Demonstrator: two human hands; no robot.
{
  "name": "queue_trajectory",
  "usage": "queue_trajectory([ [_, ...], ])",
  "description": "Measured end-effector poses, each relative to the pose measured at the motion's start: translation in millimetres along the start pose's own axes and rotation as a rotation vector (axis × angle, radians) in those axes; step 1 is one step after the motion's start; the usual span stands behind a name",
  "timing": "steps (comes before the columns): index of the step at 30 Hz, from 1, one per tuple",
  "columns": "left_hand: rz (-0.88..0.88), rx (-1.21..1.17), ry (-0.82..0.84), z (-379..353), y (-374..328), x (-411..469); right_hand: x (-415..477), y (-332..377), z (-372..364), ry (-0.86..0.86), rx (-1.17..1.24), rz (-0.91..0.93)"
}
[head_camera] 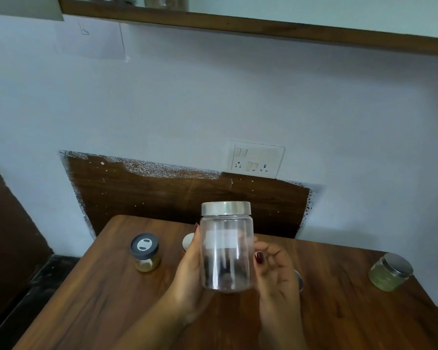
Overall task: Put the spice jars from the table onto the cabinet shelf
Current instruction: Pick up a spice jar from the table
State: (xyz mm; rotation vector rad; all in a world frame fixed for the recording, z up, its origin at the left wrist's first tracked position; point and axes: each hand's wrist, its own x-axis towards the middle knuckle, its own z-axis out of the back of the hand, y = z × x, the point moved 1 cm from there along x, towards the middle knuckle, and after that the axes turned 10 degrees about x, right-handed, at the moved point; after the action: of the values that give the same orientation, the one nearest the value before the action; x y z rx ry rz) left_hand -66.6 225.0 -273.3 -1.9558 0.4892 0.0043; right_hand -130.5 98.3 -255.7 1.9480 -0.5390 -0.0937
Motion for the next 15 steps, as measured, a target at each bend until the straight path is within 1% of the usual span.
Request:
queue_trajectory([
  [3,-0.005,0.015,-0.029,-3.2,-14.8,-7.1,-0.5,2.5,-5.2,0.03,-0.058,0.027],
  [5,-0.027,-0.018,0.034,-3.8,-18.8,-10.0,2.4,3.6,-6.9,0.012,-0.094,0.08],
  [6,-0.041,-0.009,0.035,-2.9,-19.5,-10.1,2.5,3.9,-8.0,0.004,-0.134,0.134],
  [9,-0.051,-0.001,0.006,-2.0,-24.3,-11.8,0.7,8.1,-13.2,-0.015,-0.362,0.298],
  [12,-0.071,0.095,-0.016,-1.4,-23.1,-9.7,-1.8,13.2,-23.5,0.001,-0.521,0.383],
  [15,-0.19,0.257,-0.072,-4.5,-24.8,-8.7,-4.0,11.9,-33.4,0.083,-0.551,0.342],
])
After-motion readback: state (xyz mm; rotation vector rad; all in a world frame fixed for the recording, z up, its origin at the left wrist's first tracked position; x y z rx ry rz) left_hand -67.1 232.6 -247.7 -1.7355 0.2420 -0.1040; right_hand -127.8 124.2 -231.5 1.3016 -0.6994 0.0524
